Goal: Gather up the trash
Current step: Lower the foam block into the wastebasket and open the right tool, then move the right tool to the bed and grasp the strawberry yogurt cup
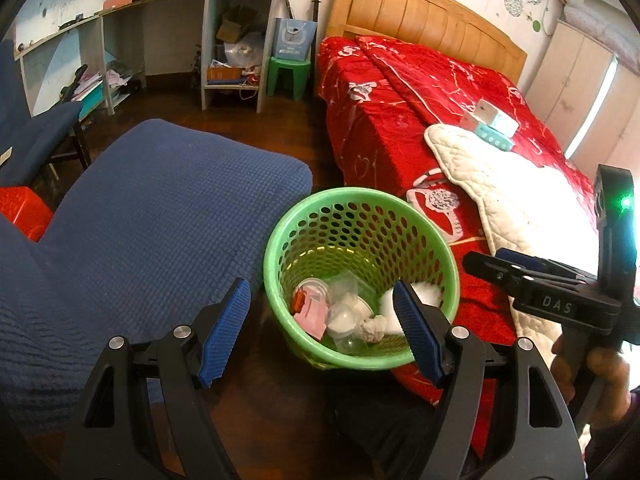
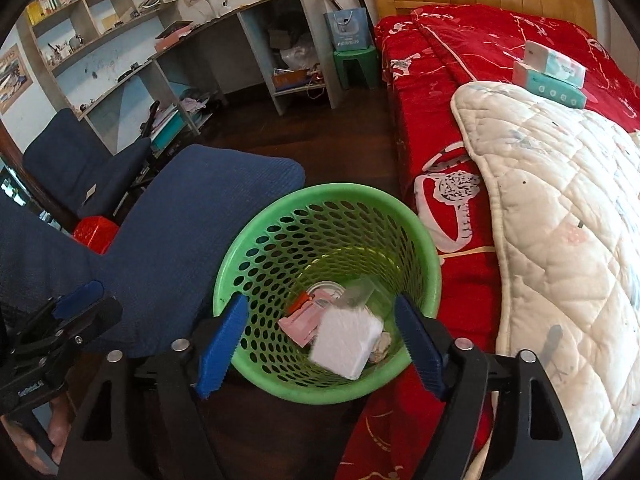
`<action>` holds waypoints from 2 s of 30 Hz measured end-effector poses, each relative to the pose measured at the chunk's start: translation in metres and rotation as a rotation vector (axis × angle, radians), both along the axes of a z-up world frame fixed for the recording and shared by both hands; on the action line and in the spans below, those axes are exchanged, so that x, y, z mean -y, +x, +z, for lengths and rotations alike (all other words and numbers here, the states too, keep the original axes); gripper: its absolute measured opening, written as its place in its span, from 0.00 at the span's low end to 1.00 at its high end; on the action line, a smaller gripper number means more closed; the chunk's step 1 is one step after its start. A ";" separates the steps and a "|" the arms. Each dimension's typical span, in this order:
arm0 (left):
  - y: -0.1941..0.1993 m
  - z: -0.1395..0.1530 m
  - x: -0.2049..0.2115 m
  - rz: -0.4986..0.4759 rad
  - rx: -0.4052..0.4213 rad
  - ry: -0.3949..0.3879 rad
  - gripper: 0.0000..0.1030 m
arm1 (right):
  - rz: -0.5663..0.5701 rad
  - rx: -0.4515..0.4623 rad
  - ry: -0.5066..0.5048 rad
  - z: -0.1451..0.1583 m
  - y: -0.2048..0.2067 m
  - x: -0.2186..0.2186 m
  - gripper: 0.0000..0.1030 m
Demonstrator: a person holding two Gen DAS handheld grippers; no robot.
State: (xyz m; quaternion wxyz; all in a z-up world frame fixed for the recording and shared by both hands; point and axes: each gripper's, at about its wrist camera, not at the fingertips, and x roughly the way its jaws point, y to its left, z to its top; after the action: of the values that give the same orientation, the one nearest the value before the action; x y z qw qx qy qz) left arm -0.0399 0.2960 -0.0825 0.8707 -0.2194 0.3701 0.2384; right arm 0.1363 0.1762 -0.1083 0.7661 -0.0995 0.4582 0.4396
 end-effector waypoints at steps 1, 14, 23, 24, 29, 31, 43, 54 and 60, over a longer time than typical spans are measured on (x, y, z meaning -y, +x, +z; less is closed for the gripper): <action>0.001 0.000 0.001 -0.001 -0.001 -0.001 0.71 | -0.001 0.000 0.003 0.000 -0.001 0.001 0.75; 0.020 0.006 0.026 -0.062 0.001 0.005 0.72 | -0.078 0.050 0.011 0.021 0.012 0.064 0.85; 0.042 0.013 0.060 -0.142 0.000 0.019 0.72 | -0.246 0.106 -0.018 0.035 0.049 0.156 0.87; 0.044 0.014 0.064 -0.152 -0.001 0.022 0.72 | -0.264 0.111 -0.022 0.035 0.053 0.166 0.88; 0.055 0.017 0.087 -0.198 -0.006 0.033 0.72 | -0.383 0.148 -0.063 0.041 0.076 0.232 0.88; 0.059 0.018 0.094 -0.213 -0.008 0.029 0.72 | -0.422 0.155 -0.076 0.043 0.085 0.252 0.88; 0.087 0.019 0.129 -0.290 -0.028 0.031 0.72 | -0.653 0.186 -0.202 0.030 0.141 0.381 0.89; 0.118 0.018 0.162 -0.361 -0.045 0.039 0.73 | -0.654 0.147 -0.278 -0.007 0.168 0.399 0.90; 0.132 0.017 0.176 -0.392 -0.054 0.040 0.73 | -0.640 0.138 -0.285 -0.019 0.180 0.395 0.91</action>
State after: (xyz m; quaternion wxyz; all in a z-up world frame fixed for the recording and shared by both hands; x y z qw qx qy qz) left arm 0.0919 0.1198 -0.0654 0.8944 -0.1191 0.4241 0.0776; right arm 0.3165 -0.2193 -0.1272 0.8725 -0.0863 0.4702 0.1013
